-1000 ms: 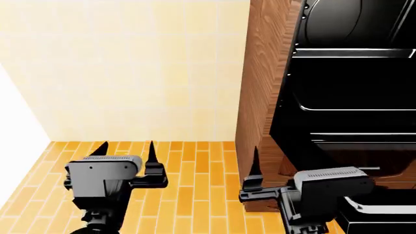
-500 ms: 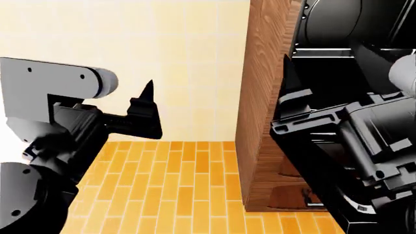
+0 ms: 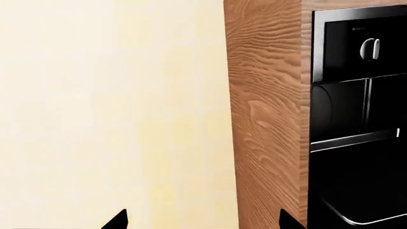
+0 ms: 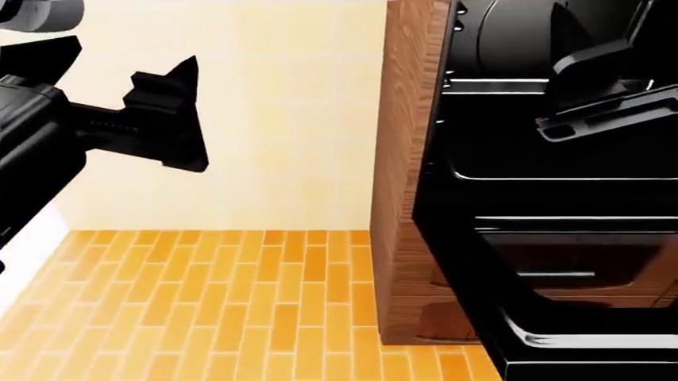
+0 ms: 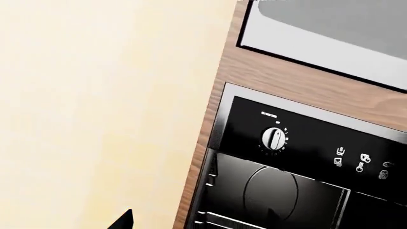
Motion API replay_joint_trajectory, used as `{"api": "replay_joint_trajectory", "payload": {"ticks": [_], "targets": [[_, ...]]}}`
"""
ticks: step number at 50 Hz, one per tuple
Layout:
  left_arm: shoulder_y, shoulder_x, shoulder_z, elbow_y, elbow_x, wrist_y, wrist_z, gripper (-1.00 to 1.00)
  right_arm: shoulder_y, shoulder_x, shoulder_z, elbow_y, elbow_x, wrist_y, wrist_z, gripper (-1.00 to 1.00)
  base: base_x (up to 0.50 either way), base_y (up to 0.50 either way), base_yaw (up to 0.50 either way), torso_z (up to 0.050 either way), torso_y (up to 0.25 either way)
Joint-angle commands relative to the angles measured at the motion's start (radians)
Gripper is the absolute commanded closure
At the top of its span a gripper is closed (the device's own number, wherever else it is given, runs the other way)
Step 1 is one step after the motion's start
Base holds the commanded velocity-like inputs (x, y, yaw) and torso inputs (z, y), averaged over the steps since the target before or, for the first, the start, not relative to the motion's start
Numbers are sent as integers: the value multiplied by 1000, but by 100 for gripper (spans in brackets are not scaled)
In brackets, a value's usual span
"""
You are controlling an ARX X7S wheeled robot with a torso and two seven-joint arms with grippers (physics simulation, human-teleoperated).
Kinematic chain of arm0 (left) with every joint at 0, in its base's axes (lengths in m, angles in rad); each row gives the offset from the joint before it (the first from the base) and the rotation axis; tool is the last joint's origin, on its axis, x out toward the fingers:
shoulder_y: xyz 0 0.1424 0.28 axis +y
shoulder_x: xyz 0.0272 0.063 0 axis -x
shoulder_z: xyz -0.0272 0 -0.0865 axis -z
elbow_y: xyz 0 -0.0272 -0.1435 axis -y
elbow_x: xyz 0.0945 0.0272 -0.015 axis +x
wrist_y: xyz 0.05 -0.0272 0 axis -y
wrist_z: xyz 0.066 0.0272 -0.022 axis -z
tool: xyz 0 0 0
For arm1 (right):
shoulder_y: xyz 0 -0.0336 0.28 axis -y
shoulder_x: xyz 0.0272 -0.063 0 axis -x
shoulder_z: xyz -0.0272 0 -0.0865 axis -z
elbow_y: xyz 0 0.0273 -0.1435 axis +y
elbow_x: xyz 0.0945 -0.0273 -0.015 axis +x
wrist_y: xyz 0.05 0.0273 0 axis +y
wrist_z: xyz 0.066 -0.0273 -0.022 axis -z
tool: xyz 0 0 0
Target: Fully slide the oven rack out.
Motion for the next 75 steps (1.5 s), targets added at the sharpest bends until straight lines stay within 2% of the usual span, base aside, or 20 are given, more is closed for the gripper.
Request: {"api": "replay_joint_trajectory", "payload": {"ticks": [1,11,38,75], "targets": [[-66,-42,39,-36,-40,8,-23,-100,97,15,-42,92,53,38,13,-100,0,-422,0,0,0],[-46,-32,20,-32,-5,20,8,-100,78,12,-58,114,17,55,-7,-100,0,-444,0,0,0],[-75,10,80,-66,48,28,45,-100,-22,16,-43,101,-67,40,-87,-100,0,-500,0,0,0],[-68,-6,97,-59,65,64,67,-100,-25,23,-60,103,-59,23,-87,-100,0,-500,0,0,0]]}}
